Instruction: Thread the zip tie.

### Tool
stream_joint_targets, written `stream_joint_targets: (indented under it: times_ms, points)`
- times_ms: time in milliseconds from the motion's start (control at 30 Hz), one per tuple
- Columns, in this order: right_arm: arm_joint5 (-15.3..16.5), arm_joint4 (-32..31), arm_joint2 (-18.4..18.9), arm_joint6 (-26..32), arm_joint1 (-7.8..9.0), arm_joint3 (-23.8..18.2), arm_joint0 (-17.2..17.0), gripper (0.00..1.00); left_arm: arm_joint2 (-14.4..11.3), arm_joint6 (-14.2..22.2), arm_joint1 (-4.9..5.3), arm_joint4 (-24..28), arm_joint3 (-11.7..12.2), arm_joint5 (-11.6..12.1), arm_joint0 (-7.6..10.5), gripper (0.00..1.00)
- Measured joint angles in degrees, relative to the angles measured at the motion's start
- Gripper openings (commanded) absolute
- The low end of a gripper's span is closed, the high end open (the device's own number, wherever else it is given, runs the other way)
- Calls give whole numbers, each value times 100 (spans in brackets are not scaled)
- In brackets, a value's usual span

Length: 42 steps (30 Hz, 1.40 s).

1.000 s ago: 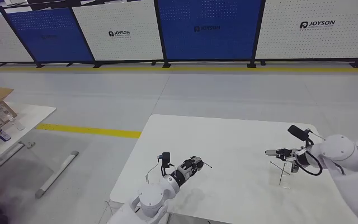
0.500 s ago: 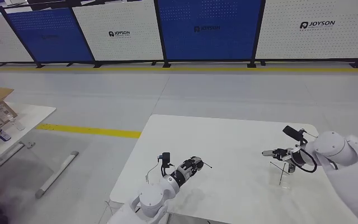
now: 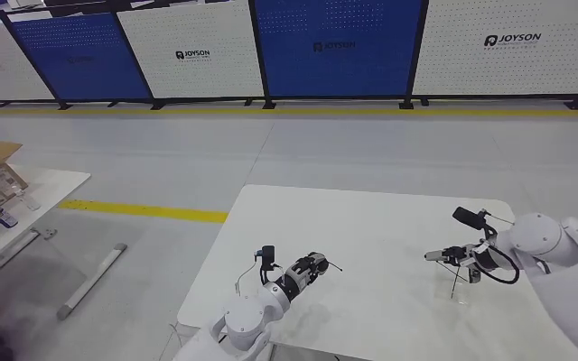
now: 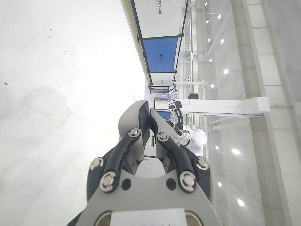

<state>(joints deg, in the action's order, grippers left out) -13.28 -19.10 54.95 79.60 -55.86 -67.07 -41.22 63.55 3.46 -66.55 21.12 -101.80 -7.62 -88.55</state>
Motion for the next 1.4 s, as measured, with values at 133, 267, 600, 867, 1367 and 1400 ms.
stream_joint_targets:
  times_ms: [133, 267, 600, 867, 1367, 1400]
  points:
    - [29, -15, 32, -184, 11, -81, -96, 100, 0, 0, 0, 0, 0, 0, 0, 0]
    - [163, -9, 215, -38, 89, -254, -170, 75, 0, 0, 0, 0, 0, 0, 0, 0]
    - [-343, -274, -65, 4, 158, -256, -132, 35, 0, 0, 0, 0, 0, 0, 0, 0]
    - [-446, -273, -482, 4, 135, 7, 142, 34, 0, 0, 0, 0, 0, 0, 0, 0]
    - [-620, -360, -992, 5, 113, 407, 405, 31, 0, 0, 0, 0, 0, 0, 0, 0]
    - [-620, -388, -1009, 5, 96, 459, 425, 31, 0, 0, 0, 0, 0, 0, 0, 0]
